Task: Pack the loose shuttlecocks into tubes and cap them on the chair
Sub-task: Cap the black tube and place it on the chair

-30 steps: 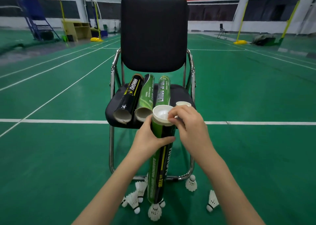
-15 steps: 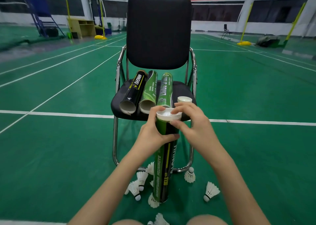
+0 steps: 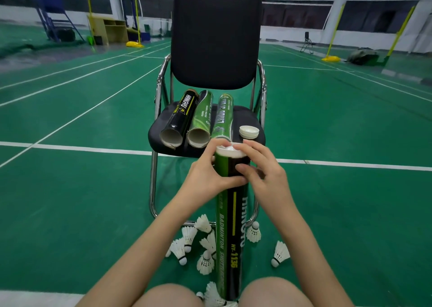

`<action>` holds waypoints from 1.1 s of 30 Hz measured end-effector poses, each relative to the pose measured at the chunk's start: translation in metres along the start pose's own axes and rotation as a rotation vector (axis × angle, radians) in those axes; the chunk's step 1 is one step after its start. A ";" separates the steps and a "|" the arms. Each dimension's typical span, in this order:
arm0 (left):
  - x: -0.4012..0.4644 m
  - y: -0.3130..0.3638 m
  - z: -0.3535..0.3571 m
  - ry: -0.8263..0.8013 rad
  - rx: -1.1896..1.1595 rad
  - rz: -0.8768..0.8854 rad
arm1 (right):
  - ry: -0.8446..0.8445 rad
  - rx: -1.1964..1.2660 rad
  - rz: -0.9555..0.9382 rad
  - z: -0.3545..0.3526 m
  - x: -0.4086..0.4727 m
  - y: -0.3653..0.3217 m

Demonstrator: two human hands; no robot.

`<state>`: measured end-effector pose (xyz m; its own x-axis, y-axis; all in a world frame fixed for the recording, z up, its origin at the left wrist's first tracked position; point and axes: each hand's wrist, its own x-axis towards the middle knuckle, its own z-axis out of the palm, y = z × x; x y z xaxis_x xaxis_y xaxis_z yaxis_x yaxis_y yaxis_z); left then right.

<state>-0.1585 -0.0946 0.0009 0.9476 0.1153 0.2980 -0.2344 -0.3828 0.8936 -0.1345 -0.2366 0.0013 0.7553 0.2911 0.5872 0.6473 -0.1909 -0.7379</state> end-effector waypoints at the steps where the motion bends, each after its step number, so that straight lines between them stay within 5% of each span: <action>1: 0.000 -0.001 0.001 0.004 -0.010 -0.002 | 0.007 0.006 -0.007 0.000 0.000 0.001; 10: 0.006 -0.017 0.018 0.023 -0.065 -0.022 | -0.001 0.082 0.067 0.000 -0.004 0.019; 23: -0.001 -0.089 0.098 -0.223 -0.021 -0.047 | 0.100 0.214 0.406 -0.012 -0.053 0.100; 33: -0.003 -0.098 0.099 -0.354 -0.376 -0.197 | 0.095 0.515 0.468 -0.020 -0.063 0.123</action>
<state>-0.1164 -0.1480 -0.1209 0.9812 -0.1888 0.0402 -0.0456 -0.0240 0.9987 -0.0999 -0.2969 -0.1198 0.9636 0.1993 0.1781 0.1383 0.1986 -0.9703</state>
